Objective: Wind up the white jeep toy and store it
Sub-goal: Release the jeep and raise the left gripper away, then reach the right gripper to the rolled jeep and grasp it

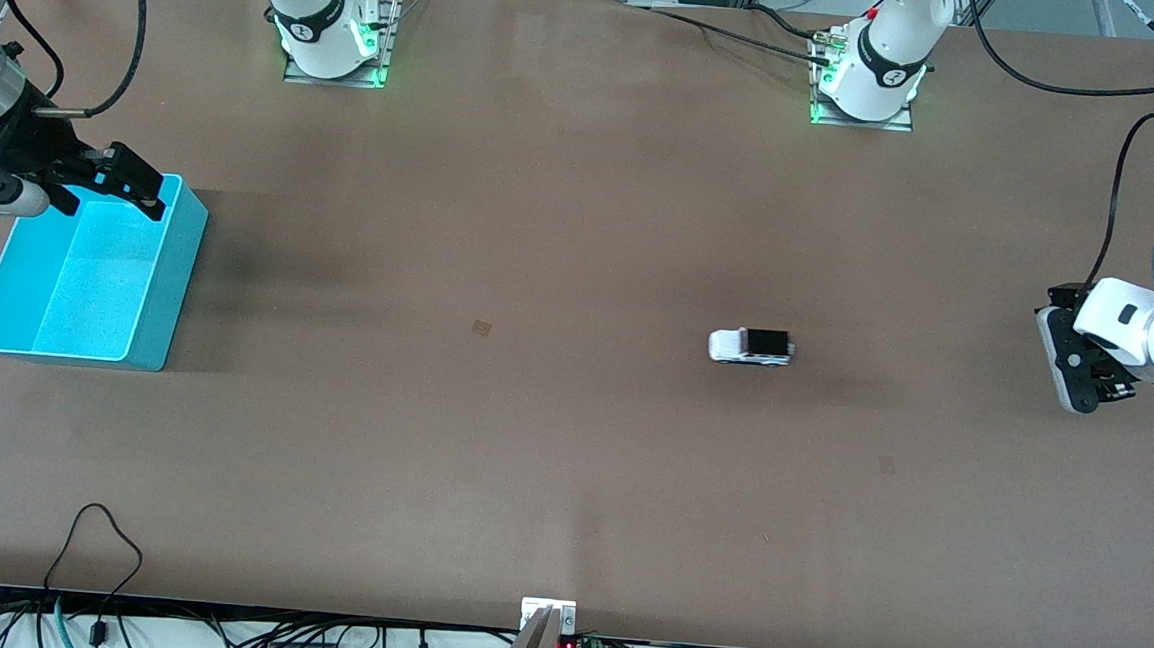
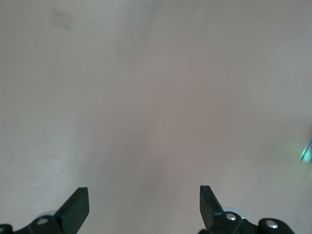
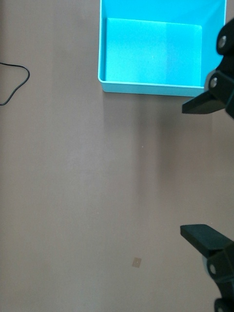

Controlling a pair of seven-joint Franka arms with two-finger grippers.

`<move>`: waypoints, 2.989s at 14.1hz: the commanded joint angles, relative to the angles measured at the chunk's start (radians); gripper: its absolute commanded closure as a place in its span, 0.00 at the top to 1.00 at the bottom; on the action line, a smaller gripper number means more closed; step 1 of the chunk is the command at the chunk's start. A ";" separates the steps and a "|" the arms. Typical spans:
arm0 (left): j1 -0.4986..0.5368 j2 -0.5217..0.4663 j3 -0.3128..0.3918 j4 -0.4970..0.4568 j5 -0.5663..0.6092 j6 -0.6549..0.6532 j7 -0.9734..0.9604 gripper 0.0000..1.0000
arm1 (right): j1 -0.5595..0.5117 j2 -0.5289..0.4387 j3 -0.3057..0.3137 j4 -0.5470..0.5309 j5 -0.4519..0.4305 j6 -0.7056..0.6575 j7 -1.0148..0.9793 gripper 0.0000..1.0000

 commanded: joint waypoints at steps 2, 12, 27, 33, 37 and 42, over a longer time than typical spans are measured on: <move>0.000 0.008 -0.094 0.138 -0.004 -0.138 -0.268 1.00 | -0.006 -0.015 -0.002 -0.009 0.009 0.002 -0.017 1.00; -0.182 -0.097 -0.008 0.240 -0.005 -0.235 -0.819 1.00 | -0.006 -0.015 -0.003 -0.012 0.008 0.004 -0.020 1.00; -0.308 -0.447 0.161 -0.196 -0.108 0.032 -1.247 1.00 | -0.007 0.028 -0.003 -0.231 0.005 0.103 -0.275 1.00; -0.310 -0.446 0.161 -0.185 -0.108 0.009 -1.247 1.00 | -0.018 0.077 -0.007 -0.379 0.002 0.304 -0.872 1.00; -0.310 -0.444 0.162 -0.185 -0.108 0.012 -1.247 1.00 | -0.047 0.172 -0.005 -0.453 0.008 0.531 -1.222 1.00; -0.307 -0.444 0.162 -0.184 -0.108 0.012 -1.247 1.00 | -0.067 0.296 -0.004 -0.453 0.009 0.681 -1.474 1.00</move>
